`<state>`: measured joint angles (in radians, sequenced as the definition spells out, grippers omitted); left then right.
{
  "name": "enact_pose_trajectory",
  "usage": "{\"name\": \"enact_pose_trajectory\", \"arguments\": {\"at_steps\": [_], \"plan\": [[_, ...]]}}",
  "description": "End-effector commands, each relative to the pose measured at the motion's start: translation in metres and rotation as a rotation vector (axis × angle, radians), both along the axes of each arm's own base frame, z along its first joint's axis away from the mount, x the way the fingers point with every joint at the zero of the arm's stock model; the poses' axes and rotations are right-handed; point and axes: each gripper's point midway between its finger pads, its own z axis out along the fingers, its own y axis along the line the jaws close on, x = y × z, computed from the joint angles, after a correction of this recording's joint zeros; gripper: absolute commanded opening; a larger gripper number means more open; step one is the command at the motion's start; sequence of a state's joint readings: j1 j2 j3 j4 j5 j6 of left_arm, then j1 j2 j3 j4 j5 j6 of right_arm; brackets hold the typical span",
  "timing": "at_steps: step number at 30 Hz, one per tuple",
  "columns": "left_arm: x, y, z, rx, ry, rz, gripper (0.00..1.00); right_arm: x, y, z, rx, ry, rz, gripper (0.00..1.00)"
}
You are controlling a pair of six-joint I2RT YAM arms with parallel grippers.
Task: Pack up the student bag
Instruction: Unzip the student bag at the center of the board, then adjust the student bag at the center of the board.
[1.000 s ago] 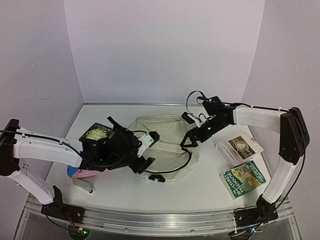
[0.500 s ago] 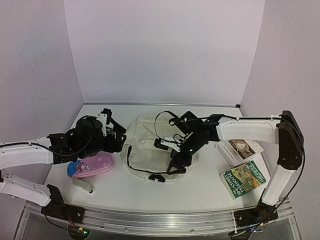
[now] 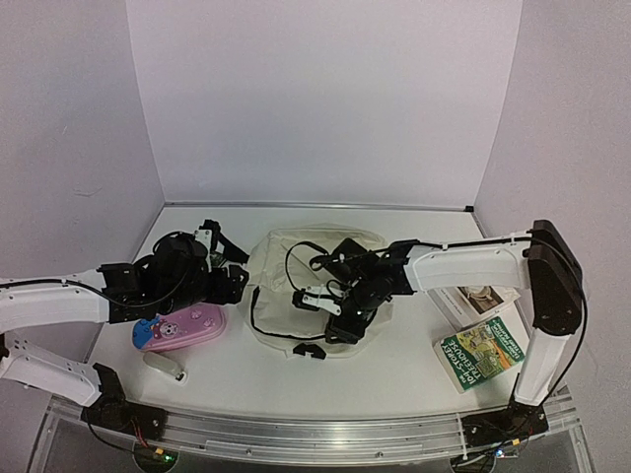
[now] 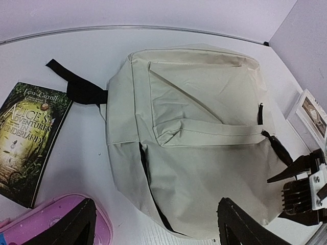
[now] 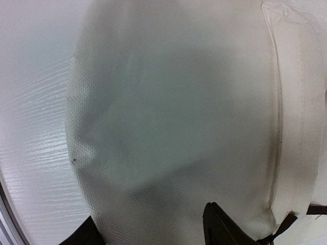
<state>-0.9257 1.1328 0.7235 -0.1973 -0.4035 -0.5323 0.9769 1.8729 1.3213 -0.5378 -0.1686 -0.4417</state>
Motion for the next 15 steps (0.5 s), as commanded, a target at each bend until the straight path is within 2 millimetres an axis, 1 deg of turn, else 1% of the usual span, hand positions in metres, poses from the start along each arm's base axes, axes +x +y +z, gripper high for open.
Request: {"name": "enact_pose_trajectory", "arguments": {"at_steps": [1, 3, 5, 10, 15], "plan": [[0.003, 0.003, 0.005, -0.009, -0.008, 0.027, 0.81, 0.017, 0.017, 0.039, 0.104, -0.057, -0.056, 0.51], [0.003, 0.004, 0.005, -0.007, -0.008, 0.028, 0.81, 0.02, 0.018, 0.041, 0.107, -0.061, -0.064, 0.45], [0.003, 0.006, 0.007, -0.007, -0.015, 0.031, 0.81, 0.023, 0.018, 0.043, 0.117, -0.06, -0.077, 0.44], [0.002, 0.011, 0.01, 0.001, -0.029, 0.039, 0.81, 0.032, 0.019, 0.054, 0.157, -0.04, -0.114, 0.32], [0.002, 0.013, 0.007, 0.016, -0.026, 0.042, 0.81, 0.03, 0.02, 0.06, 0.179, 0.004, -0.12, 0.32]]}}
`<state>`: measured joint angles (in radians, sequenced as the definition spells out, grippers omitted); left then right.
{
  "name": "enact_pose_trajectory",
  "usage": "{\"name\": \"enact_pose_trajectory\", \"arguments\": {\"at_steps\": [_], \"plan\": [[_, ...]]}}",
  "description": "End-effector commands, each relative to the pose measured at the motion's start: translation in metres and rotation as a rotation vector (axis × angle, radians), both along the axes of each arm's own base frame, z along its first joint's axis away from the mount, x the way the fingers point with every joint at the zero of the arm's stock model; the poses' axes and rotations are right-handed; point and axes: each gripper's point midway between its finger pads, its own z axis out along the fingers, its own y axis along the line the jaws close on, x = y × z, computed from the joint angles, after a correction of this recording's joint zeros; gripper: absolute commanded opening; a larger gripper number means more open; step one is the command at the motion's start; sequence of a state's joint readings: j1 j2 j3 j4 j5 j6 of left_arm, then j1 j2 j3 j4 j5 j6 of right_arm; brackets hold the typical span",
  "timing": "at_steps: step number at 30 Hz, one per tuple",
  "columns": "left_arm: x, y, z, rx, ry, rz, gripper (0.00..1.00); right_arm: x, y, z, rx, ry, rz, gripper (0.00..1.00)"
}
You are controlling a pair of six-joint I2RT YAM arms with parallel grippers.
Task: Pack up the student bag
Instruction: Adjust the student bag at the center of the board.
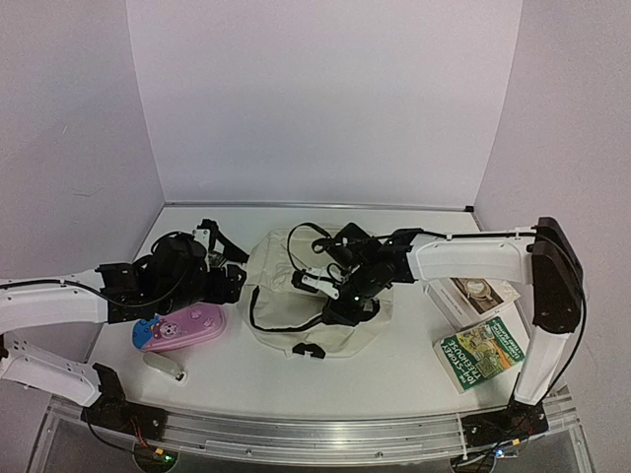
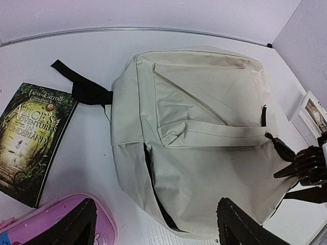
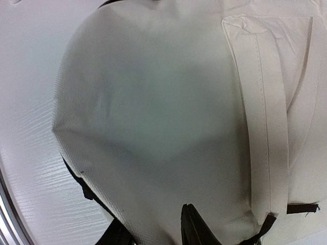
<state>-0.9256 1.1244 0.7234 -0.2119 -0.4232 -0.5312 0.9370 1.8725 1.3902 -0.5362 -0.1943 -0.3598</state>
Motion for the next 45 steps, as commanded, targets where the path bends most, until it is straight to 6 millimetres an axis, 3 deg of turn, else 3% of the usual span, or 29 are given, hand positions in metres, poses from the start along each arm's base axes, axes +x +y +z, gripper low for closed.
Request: {"name": "enact_pose_trajectory", "arguments": {"at_steps": [1, 3, 4, 5, 7, 9, 14, 19, 21, 26, 28, 31, 36, 38, 41, 45], "plan": [[0.002, 0.008, 0.005, 0.004, -0.02, 0.025, 0.81, 0.005, 0.011, 0.036, 0.097, 0.0, -0.014, 0.34], [0.002, 0.007, 0.004, 0.007, -0.018, 0.023, 0.81, 0.002, 0.011, 0.036, 0.099, 0.025, -0.009, 0.39], [0.002, 0.007, 0.003, 0.008, -0.018, 0.022, 0.81, 0.002, 0.01, 0.035, 0.098, 0.03, -0.009, 0.36], [0.003, 0.007, 0.003, 0.009, -0.018, 0.022, 0.81, 0.002, 0.01, 0.035, 0.095, 0.034, -0.01, 0.32], [0.003, 0.006, 0.003, 0.007, -0.02, 0.018, 0.8, 0.005, 0.008, 0.034, 0.089, 0.029, -0.017, 0.12], [0.003, 0.004, 0.002, 0.008, -0.024, 0.006, 0.8, 0.016, 0.006, 0.037, 0.093, 0.016, -0.043, 0.01], [-0.001, 0.001, 0.0, 0.015, -0.029, -0.039, 0.79, 0.067, 0.0, 0.071, 0.188, -0.004, -0.178, 0.0], [-0.009, -0.029, -0.009, 0.037, -0.006, -0.215, 0.75, 0.124, -0.011, 0.097, 0.29, 0.004, -0.326, 0.0], [-0.009, -0.045, -0.015, 0.054, 0.013, -0.287, 0.72, 0.146, -0.016, 0.09, 0.295, 0.013, -0.383, 0.0], [-0.008, -0.093, -0.038, 0.18, 0.022, -0.442, 0.68, 0.204, -0.03, 0.048, 0.318, 0.109, -0.565, 0.0], [-0.008, -0.116, -0.043, 0.243, -0.006, -0.494, 0.68, 0.215, -0.036, 0.037, 0.322, 0.129, -0.612, 0.0], [-0.005, -0.143, -0.071, 0.358, 0.003, -0.539, 0.69, 0.227, -0.044, 0.028, 0.318, 0.113, -0.665, 0.0], [-0.008, -0.164, -0.114, 0.428, 0.07, -0.602, 0.69, 0.24, -0.061, 0.011, 0.286, 0.088, -0.733, 0.0], [-0.015, -0.166, -0.127, 0.42, 0.107, -0.632, 0.64, 0.247, -0.07, 0.006, 0.272, 0.072, -0.757, 0.0], [-0.029, -0.161, -0.142, 0.406, 0.17, -0.673, 0.46, 0.257, -0.081, 0.004, 0.273, 0.063, -0.785, 0.0], [-0.044, -0.146, -0.163, 0.431, 0.247, -0.685, 0.23, 0.273, -0.092, 0.023, 0.315, 0.036, -0.812, 0.0]]}}
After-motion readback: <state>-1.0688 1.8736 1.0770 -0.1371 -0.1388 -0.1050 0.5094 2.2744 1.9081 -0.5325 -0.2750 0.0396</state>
